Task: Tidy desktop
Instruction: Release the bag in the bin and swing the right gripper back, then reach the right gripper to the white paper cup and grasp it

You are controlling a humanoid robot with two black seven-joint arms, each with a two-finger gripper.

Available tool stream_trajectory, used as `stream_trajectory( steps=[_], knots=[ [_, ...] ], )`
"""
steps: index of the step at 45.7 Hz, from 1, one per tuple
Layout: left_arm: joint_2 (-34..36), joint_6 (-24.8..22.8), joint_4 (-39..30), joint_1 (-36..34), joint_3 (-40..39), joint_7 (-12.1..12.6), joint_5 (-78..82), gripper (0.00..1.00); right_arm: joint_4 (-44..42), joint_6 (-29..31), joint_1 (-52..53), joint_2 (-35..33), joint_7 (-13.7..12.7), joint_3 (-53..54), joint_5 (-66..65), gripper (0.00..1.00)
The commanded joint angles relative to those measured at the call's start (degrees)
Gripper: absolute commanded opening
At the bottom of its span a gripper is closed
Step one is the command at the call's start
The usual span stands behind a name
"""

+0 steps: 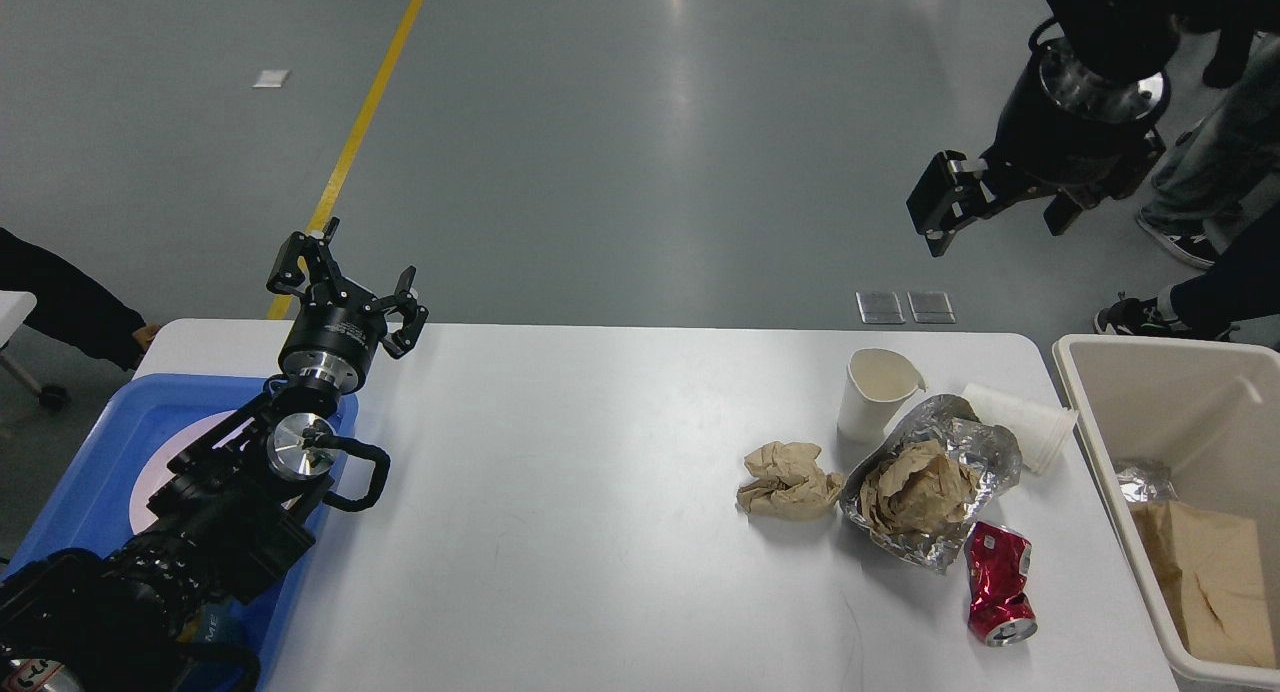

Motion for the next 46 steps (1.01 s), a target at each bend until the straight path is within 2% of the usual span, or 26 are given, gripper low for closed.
stream_trajectory(
  steps=[1,11,16,26,30,36,42,46],
  knots=[
    [0.0,0.0,0.0,0.0,0.0,0.0,0.0,0.96,0.7,-12.2,-5.6,-0.5,0.0,-2.2,-0.1,1.0],
    [0.0,0.0,0.0,0.0,0.0,0.0,0.0,0.96,0.6,-27.3,-15.5,0.4,-0.1,-1.8,-0.2,1.0],
    [0.0,0.0,0.0,0.0,0.0,0.0,0.0,0.96,0.5,-34.9,-21.8,3.7,-0.1,-1.8,-0.5,1.0],
    [0.0,0.0,0.0,0.0,0.0,0.0,0.0,0.96,-2.2,-43.0,-31.1,7.4,-0.1,-1.2,-3.3,1.0],
    [0.0,0.0,0.0,0.0,0.0,0.0,0.0,0.96,-4.4,-44.4,-33.2,7.7,-0.1,-0.3,-2.8,1.0],
    [0.0,0.0,0.0,0.0,0.0,0.0,0.0,0.96,-6.7,-44.4,-35.4,7.7,-0.1,0.4,-2.7,0.9],
    [0.0,0.0,0.0,0.0,0.0,0.0,0.0,0.96,-10.2,-44.5,-38.6,8.9,-0.1,0.8,-2.6,0.76],
    [-0.1,0.0,0.0,0.0,0.0,0.0,0.0,0.96,-13.0,-44.5,-41.2,9.4,-0.1,1.7,-2.6,0.76]
  ],
)
